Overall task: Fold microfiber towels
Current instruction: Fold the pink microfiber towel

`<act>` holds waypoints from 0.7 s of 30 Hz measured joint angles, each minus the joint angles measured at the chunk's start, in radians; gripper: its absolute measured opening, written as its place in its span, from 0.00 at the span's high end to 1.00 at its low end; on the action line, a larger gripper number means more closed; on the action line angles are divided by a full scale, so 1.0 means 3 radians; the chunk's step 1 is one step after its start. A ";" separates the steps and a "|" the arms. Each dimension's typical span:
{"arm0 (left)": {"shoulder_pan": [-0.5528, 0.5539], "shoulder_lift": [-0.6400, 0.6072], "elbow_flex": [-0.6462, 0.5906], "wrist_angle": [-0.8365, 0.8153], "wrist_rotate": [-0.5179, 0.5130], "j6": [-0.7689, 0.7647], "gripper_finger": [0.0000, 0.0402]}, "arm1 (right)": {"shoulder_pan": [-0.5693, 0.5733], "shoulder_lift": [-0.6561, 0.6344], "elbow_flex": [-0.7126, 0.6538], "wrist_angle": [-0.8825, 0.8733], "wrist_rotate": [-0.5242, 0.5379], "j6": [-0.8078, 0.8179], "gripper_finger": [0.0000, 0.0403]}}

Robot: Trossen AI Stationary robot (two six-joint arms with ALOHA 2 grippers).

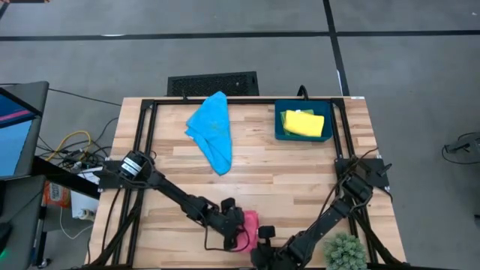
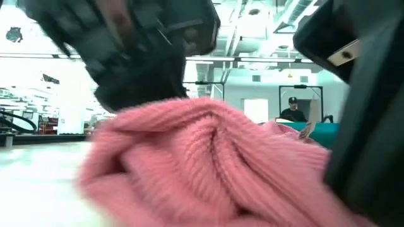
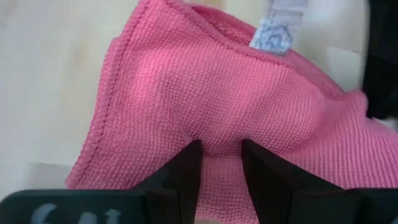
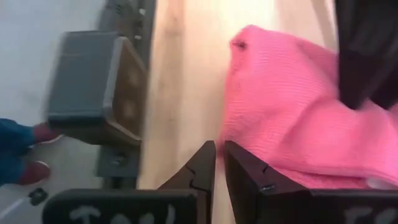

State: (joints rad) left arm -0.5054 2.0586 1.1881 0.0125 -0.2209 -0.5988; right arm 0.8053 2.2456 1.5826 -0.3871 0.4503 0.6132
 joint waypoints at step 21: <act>0.0570 -0.0599 -0.0017 -0.0321 0.0510 0.0452 0.63 | 0.0159 -0.0560 0.0005 -0.0744 0.0715 0.0476 0.86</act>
State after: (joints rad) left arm -0.3344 1.8790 1.1831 -0.0839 -0.0679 -0.4633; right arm 0.8529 2.0776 1.5841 -0.6105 0.6649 0.7560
